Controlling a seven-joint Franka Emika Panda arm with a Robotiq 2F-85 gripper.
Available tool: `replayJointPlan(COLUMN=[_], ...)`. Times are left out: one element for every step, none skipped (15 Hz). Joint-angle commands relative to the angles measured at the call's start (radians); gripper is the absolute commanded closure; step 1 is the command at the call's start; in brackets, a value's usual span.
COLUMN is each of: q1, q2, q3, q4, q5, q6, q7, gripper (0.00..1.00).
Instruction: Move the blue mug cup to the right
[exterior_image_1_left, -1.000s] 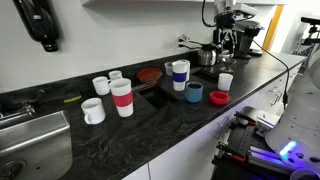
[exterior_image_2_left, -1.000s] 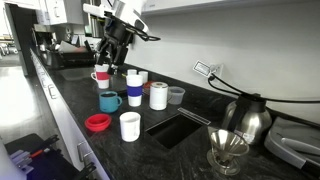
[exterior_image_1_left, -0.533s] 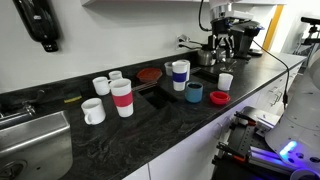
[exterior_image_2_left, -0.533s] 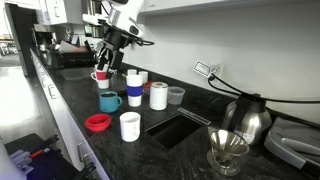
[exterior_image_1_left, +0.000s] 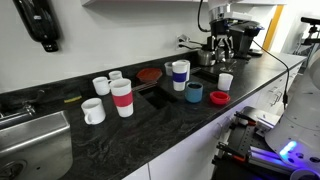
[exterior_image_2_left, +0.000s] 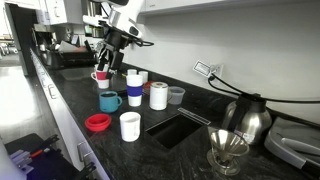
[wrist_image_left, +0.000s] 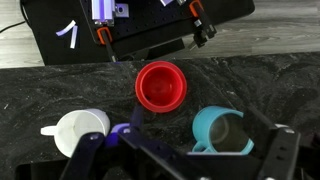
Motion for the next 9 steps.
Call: replayJointPlan(q1=[-0.005,0.0,0.005,0.009,0.016,0.023,0.028,0.035,0.041], q2=[0.048,0.063,0.076,0.091,0.11,0.127,0.141,0.157,0.17], q3=[0.033,0.041,0.05,0.061,0.07,0.079,0.086,0.091,0.096], q4=[-0.001,-0.008,-0.015,-0.023,-0.029,-0.036,-0.045,-0.054,-0.063], q5=[0.011,0.014,0.011,0.006,0.008,0.016,0.02,0.032,0.045], q6=[0.064,0.089,0.11,0.139,0.159,0.174,0.187,0.194,0.209], q7=[0.009,0.008,0.006,0.011,0.011,0.007,0.009,0.006,-0.004], gripper=[0.0,0.0,0.0,0.0,0.0,0.0,0.0,0.0,0.0])
